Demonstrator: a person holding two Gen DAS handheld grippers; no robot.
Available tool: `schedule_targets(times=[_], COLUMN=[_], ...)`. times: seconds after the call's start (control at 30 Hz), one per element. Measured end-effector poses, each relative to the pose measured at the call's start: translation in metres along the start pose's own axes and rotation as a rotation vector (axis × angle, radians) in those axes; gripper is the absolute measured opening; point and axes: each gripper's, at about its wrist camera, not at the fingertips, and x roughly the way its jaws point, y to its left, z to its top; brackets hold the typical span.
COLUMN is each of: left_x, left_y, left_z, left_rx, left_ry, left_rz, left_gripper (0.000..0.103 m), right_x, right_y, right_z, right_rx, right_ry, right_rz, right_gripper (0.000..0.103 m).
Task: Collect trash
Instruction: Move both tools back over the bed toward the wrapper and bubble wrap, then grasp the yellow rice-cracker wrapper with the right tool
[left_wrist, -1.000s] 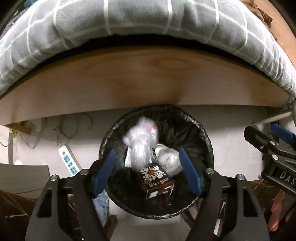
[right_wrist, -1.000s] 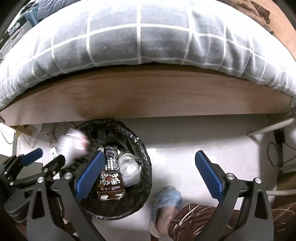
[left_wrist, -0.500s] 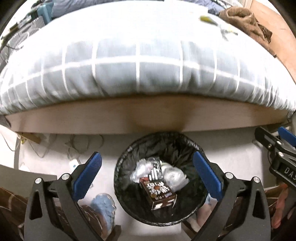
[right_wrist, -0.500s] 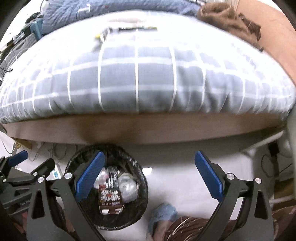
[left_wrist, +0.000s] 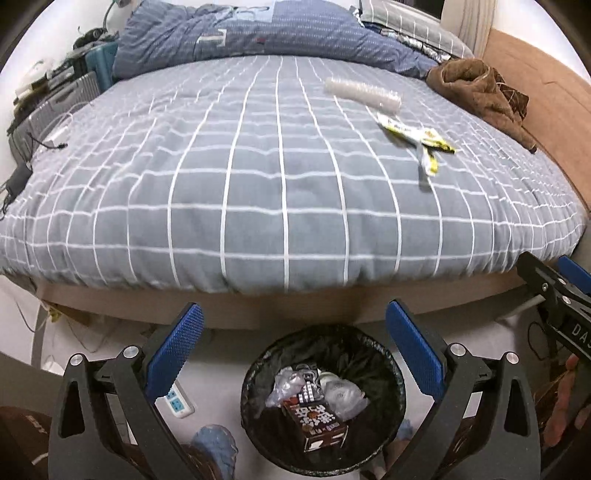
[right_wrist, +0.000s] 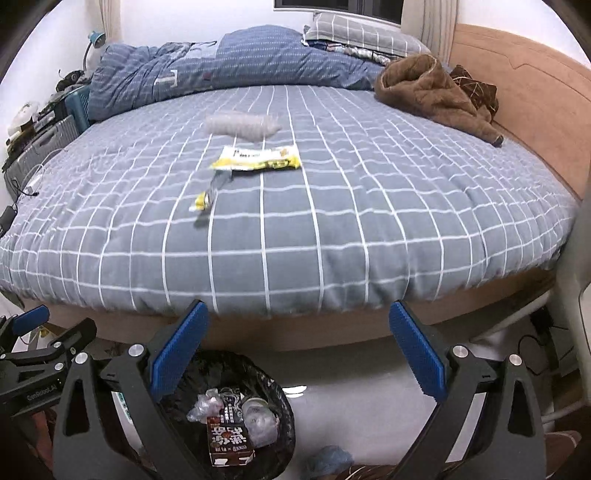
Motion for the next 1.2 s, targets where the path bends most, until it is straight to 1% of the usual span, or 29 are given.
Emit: schedule_targets(times=[0.23, 0.3, 0.4, 0.57, 0.67, 0.77, 0.8, 0.9, 1.03, 1.2], left_x=[-0.016, -0.017, -0.011, -0.003, 0.003, 0.020, 0.024, 0.042, 0.060, 0.075], left_y=[0.000, 0.003, 0.005, 0.013, 0.021, 0.030, 0.032, 0.041, 0.046, 0.048], left_z=[0.027, 0.035, 0.047, 0.082, 0.105, 0.127, 0.133, 0.154, 0.175, 0.189], left_rx=[0.026, 0.018, 0.019, 0.016, 0.016, 0.004, 0.003, -0.004, 0.001, -0.013], left_ry=[-0.063, -0.074, -0.070, -0.084, -0.104, -0.097, -0.098, -0.101, -0.103, -0.103], left_rz=[0.015, 0.012, 0.011, 0.003, 0.009, 0.004, 0.009, 0.025, 0.034, 0.019], left_gripper=[0.097, 0.097, 0.097, 0.097, 0.097, 0.097, 0.097, 0.097, 0.097, 0.097], right_x=[-0.001, 0.001, 0.012, 0.035, 0.053, 0.084, 0.093, 0.115, 0.154, 0.183], right_y=[0.006, 0.010, 0.011, 0.018, 0.028, 0.037, 0.039, 0.045, 0.054, 0.061], right_z=[0.022, 0.032, 0.045, 0.078, 0.101, 0.128, 0.135, 0.150, 0.160, 0.159], right_rx=[-0.014, -0.032, -0.025, -0.024, -0.041, -0.042, -0.046, -0.044, -0.049, -0.064], right_ry=[-0.018, -0.037, -0.026, 0.001, 0.010, 0.042, 0.045, 0.055, 0.113, 0.173], right_rz=[0.010, -0.009, 0.000, 0.022, 0.032, 0.035, 0.024, 0.031, 0.054, 0.059], right_gripper=[0.094, 0.094, 0.094, 0.094, 0.094, 0.094, 0.094, 0.094, 0.094, 0.094])
